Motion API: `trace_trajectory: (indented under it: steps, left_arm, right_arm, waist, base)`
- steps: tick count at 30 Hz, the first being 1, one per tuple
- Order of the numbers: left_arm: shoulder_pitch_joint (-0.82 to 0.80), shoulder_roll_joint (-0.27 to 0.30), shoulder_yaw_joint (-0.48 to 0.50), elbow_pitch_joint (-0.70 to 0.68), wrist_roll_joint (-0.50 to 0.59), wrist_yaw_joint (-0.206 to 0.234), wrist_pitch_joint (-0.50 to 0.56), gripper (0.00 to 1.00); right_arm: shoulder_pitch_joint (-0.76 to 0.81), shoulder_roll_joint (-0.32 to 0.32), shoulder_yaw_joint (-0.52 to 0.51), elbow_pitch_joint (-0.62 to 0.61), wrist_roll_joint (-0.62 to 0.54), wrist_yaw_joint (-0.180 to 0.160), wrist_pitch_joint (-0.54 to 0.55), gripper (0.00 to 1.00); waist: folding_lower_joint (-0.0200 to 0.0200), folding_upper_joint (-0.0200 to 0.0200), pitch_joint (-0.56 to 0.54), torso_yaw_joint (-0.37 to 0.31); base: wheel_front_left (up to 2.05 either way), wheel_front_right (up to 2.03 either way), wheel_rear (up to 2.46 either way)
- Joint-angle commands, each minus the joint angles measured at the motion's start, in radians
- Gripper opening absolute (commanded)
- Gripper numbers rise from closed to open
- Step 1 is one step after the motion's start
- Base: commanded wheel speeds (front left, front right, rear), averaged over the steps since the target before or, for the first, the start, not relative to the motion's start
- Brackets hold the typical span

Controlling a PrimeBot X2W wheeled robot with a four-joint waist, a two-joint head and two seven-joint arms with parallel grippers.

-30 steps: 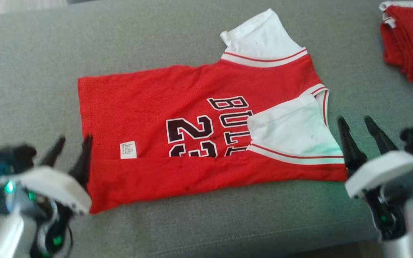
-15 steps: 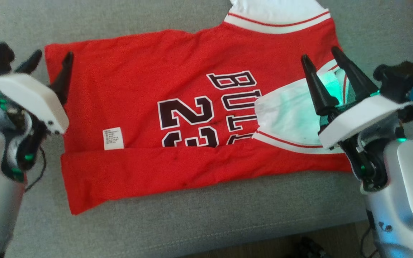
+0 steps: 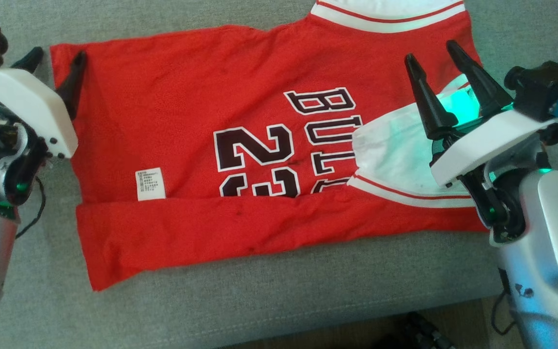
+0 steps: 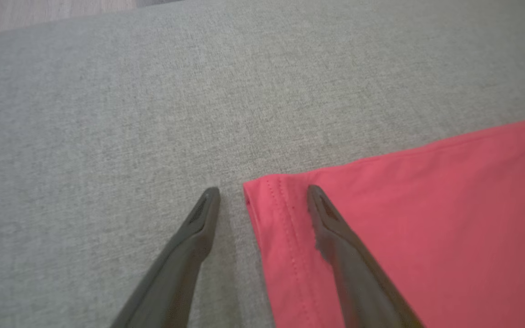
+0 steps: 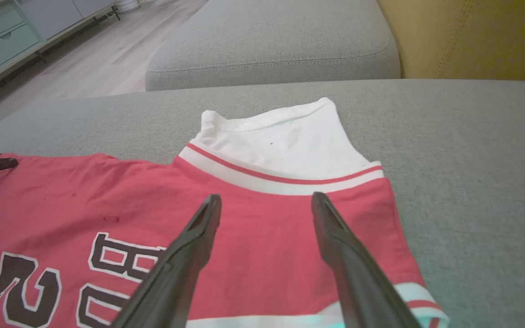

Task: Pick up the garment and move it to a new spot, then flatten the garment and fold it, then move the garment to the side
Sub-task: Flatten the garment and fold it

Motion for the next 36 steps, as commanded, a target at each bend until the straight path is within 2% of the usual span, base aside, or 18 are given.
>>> trace_trajectory:
  steps: [1,3,4,6,8,9,11,12,18,31,36]
  left_arm:
    - [-0.033,0.053,0.033,-0.023,0.009,-0.004,0.007,1.0]
    - [-0.033,0.05,0.029,-0.02,0.006,-0.005,0.007,1.0]
    - [-0.034,0.047,0.026,-0.018,0.005,-0.007,0.006,0.95]
    - [-0.036,0.041,0.021,-0.014,0.003,-0.01,0.002,0.73]
    - [-0.039,0.033,0.014,-0.01,0.002,-0.015,-0.006,0.42]
    - [-0.042,0.029,0.012,-0.007,0.001,-0.017,-0.011,0.34]
    - [-0.048,0.02,0.008,0.0,0.001,-0.022,-0.026,0.08]
    - [-0.052,0.015,0.006,0.004,0.003,-0.023,-0.036,0.0]
    - [-0.071,-0.021,0.0,0.014,0.011,-0.028,-0.122,0.0]
    - [-0.113,-0.15,-0.082,0.057,0.024,-0.063,-0.239,0.0]
    - [-0.131,-0.187,-0.105,0.096,0.024,-0.074,-0.262,0.0]
  right_arm:
    - [-0.017,-0.016,0.019,-0.031,0.007,0.007,-0.009,1.0]
    - [-0.028,-0.023,0.022,-0.03,0.008,0.007,-0.006,1.0]
    - [-0.036,-0.028,0.023,-0.029,0.008,0.007,-0.003,1.0]
    - [-0.055,-0.036,0.025,-0.022,0.006,0.007,0.004,1.0]
    - [-0.081,-0.044,0.027,-0.008,0.004,0.007,0.012,1.0]
    - [-0.097,-0.048,0.027,0.002,0.002,0.007,0.016,1.0]
    - [-0.13,-0.054,0.026,0.027,-0.001,0.007,0.025,1.0]
    - [-0.149,-0.058,0.025,0.042,-0.006,0.007,0.029,1.0]
    - [-0.292,-0.069,-0.001,0.197,-0.048,0.007,0.054,1.0]
    - [-0.616,-0.112,-0.144,0.709,-0.242,0.007,0.143,1.0]
    - [-0.679,-0.11,-0.207,0.817,-0.282,0.007,0.169,1.0]
  waist:
    - [-0.0002,0.0,0.0,0.001]
    - [-0.0002,0.0,0.0,0.003]
    - [-0.0002,0.0,0.001,0.004]
    - [-0.0002,0.0,0.001,0.005]
    - [-0.0002,0.0,0.002,0.006]
    - [-0.0002,0.0,0.002,0.008]
    - [-0.0002,0.0,0.003,0.013]
    - [-0.0002,0.0,0.004,0.017]
    - [-0.0002,0.0,0.001,0.054]
    - [-0.0002,0.0,0.011,0.232]
    - [-0.0002,0.0,0.012,0.271]
  base:
    - [0.0,0.0,0.0]
    - [0.0,0.0,0.0]
    - [0.0,0.0,0.0]
    - [0.0,0.0,0.0]
    - [0.0,0.0,0.0]
    - [0.0,0.0,0.0]
    - [0.0,0.0,0.0]
    - [0.0,0.0,0.0]
    - [0.0,0.0,0.0]
    - [0.0,0.0,0.0]
    - [0.0,0.0,0.0]
